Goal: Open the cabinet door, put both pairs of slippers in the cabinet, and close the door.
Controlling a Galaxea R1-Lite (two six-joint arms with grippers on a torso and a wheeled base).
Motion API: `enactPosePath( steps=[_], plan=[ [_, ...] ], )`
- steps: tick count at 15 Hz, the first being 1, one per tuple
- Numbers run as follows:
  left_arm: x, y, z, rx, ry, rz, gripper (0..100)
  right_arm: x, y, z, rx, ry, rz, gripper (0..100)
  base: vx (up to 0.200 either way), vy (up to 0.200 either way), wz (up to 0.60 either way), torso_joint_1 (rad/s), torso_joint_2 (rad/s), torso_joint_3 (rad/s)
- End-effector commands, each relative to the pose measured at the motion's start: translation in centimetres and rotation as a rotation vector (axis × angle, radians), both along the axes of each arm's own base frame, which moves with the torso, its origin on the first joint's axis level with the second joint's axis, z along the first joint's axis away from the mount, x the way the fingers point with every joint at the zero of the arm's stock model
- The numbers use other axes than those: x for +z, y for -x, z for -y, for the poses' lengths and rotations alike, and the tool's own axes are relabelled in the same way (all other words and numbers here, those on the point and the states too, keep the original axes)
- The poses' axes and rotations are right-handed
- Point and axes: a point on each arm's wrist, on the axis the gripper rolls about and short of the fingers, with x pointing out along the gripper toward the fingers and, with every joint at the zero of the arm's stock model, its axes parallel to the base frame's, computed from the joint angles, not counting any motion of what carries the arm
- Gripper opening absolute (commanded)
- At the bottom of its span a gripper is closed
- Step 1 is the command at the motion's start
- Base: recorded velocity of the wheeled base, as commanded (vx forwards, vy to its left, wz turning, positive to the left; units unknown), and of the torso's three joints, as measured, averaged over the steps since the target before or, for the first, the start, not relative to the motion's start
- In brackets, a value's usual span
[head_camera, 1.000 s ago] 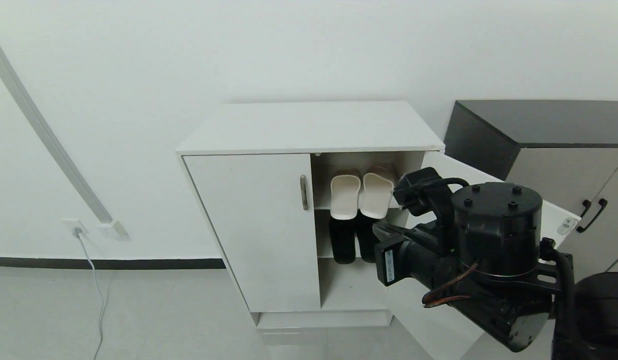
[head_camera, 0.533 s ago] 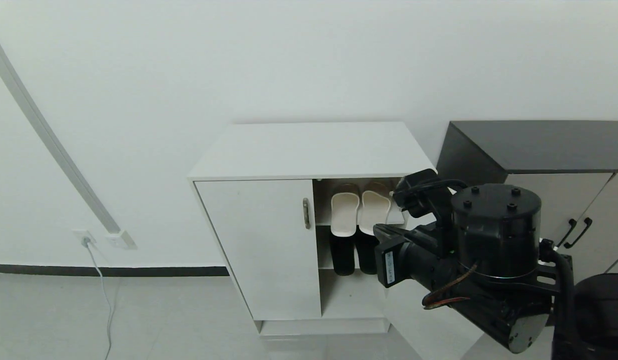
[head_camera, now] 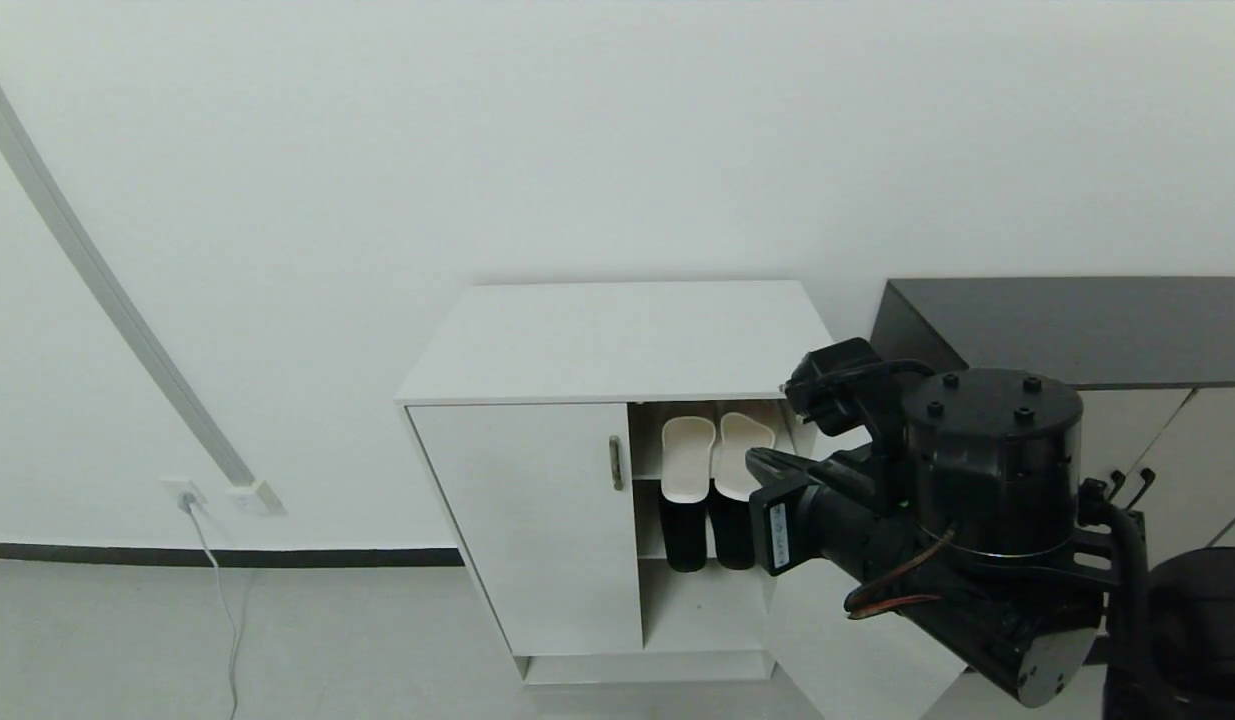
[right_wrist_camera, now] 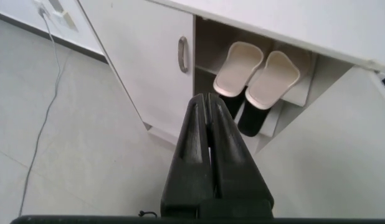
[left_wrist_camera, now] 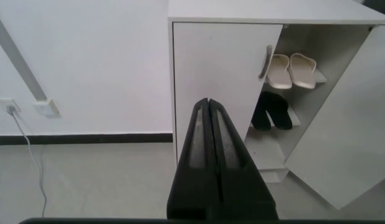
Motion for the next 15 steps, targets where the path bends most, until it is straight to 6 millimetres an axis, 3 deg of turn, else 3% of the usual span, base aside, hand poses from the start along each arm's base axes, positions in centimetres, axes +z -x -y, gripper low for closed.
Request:
enactPosePath(
  steps=[1, 8, 15],
  plan=[
    [-0.01, -0.01, 0.00, 0.001, 0.000, -0.001, 0, -0.25, 0.03, 0.03, 0.002, 0.015, -0.001, 0, 0.000, 0.000, 0.00, 0.017, -0.07, -0.051],
    [-0.01, -0.01, 0.00, 0.001, 0.000, -0.001, 0, -0.42, 0.15, -0.04, 0.008, 0.023, -0.003, 0, 0.000, 0.000, 0.00, 0.000, 0.00, 0.000],
    [-0.01, -0.01, 0.00, 0.001, 0.002, -0.001, 0, -0.46, 0.17, -0.04, 0.013, 0.023, -0.005, 0, 0.000, 0.000, -0.60, 0.007, 0.00, -0.002]
  ],
)
